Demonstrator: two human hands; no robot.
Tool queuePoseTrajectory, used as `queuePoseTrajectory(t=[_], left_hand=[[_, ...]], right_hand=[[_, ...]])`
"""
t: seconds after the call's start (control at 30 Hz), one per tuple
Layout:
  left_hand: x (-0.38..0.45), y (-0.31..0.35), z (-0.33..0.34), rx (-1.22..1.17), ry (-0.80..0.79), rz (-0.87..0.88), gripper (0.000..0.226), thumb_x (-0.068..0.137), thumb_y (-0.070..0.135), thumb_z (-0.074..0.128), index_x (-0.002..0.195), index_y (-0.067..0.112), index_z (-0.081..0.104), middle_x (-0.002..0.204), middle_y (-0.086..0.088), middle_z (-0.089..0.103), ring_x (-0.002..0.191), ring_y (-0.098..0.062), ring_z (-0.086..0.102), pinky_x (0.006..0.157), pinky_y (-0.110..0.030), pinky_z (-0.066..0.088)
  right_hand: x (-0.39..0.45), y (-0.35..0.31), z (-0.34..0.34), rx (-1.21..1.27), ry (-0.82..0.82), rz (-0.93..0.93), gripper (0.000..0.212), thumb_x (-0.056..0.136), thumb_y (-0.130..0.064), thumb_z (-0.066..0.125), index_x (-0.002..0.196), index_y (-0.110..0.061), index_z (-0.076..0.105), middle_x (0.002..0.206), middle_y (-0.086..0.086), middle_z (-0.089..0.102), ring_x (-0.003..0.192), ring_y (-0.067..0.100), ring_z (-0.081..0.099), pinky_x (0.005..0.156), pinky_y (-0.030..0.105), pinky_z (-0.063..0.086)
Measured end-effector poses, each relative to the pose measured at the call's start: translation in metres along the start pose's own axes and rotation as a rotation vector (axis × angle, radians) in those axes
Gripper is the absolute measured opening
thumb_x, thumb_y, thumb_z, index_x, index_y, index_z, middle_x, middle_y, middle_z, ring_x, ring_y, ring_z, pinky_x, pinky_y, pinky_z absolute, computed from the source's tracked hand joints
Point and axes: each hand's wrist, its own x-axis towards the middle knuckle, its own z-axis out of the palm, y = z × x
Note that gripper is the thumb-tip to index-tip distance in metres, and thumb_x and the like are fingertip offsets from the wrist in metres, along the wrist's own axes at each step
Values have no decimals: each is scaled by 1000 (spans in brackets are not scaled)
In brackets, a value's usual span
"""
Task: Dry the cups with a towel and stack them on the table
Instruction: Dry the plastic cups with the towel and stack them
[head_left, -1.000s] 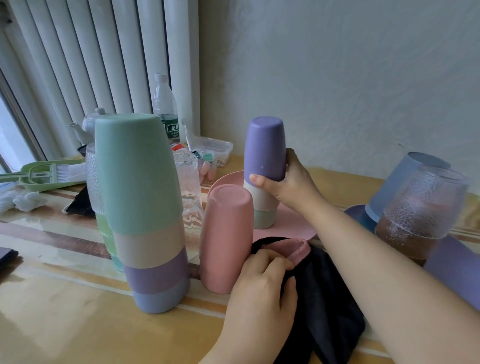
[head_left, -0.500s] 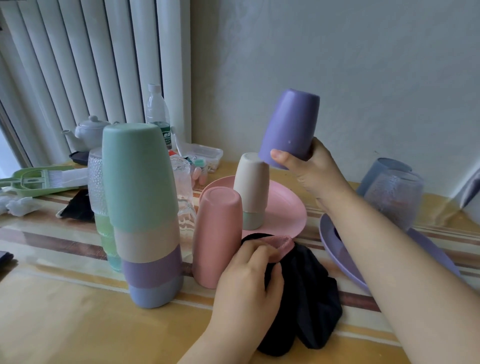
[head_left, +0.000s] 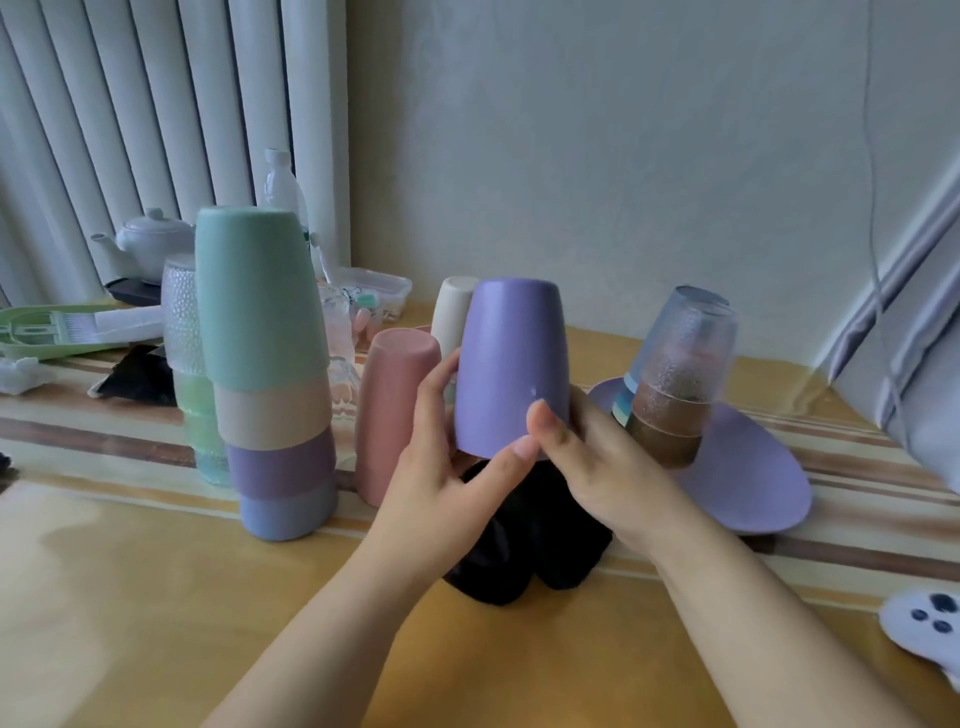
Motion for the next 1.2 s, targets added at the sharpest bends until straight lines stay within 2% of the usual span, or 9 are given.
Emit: queuePoseTrajectory(t=[0.13, 0.27, 0.4, 0.5, 0.63, 0.8, 0.93, 1.03, 1.2], left_hand=[[1, 1, -1, 9, 64, -102, 74, 67, 55, 62, 135, 45, 34, 125, 30, 50, 108, 18, 50, 81, -6, 44], [4, -2, -3, 58, 101, -174, 60, 68, 52, 61, 123, 46, 40, 109, 28, 56, 91, 20, 54, 63, -2, 43], [4, -6, -2, 110, 111, -193, 61, 65, 55, 62, 122, 43, 44, 106, 26, 58, 88, 19, 55, 61, 0, 41], [3, -8, 0, 152, 106, -203, 62, 64, 57, 62, 121, 45, 43, 108, 27, 58, 91, 19, 53, 62, -5, 43], [4, -14, 5, 160, 106, -217, 57, 70, 56, 66, 120, 42, 44, 105, 27, 59, 89, 19, 54, 61, -4, 42], [7, -21, 11, 167, 153, -242, 55, 64, 53, 63, 115, 38, 49, 100, 23, 63, 86, 17, 57, 62, -7, 42], [9, -26, 14, 199, 161, -202, 37, 73, 50, 70, 104, 38, 54, 95, 20, 67, 84, 13, 60, 63, -4, 43], [4, -28, 18, 278, 93, -146, 44, 63, 61, 69, 98, 37, 56, 87, 16, 68, 80, 4, 62, 62, -7, 44], [0, -28, 18, 305, -90, -76, 55, 60, 62, 63, 111, 43, 57, 101, 19, 68, 93, 3, 62, 72, -11, 46]], right_hand=[[17, 23, -9, 37, 98, 116, 70, 77, -81, 31, 115, -30, 61, 113, -10, 66, 111, 12, 58, 101, 35, 43], [25, 40, 0, -514, 163, 282, 42, 88, -44, 47, 69, -7, 49, 63, 5, 47, 66, 23, 44, 58, 25, 34], [33, 48, 15, -396, 94, 327, 23, 77, -44, 61, 71, -23, 53, 74, -3, 59, 69, 17, 55, 69, 29, 46], [36, 47, 3, -384, 286, 202, 27, 82, -43, 53, 71, -19, 49, 65, -5, 54, 60, 11, 49, 61, 25, 39], [25, 32, -23, 113, 620, 55, 14, 93, -26, 54, 80, -27, 54, 79, -7, 64, 84, 14, 60, 75, 28, 44], [5, 32, -2, 800, 340, 87, 29, 83, -26, 64, 108, -14, 65, 113, 13, 68, 112, 29, 61, 101, 47, 43], [-10, 35, 29, 335, 153, -115, 59, 90, -50, 40, 145, -30, 31, 151, -14, 34, 138, -5, 26, 116, 23, 21], [-9, 35, 43, 91, 275, -175, 72, 86, -71, 22, 147, -36, 5, 158, -18, 5, 143, -6, 3, 117, 19, 7], [-6, 36, 26, 105, 418, -149, 56, 95, -47, 21, 147, -32, 9, 156, -20, 5, 140, -13, 4, 112, 8, 6]])
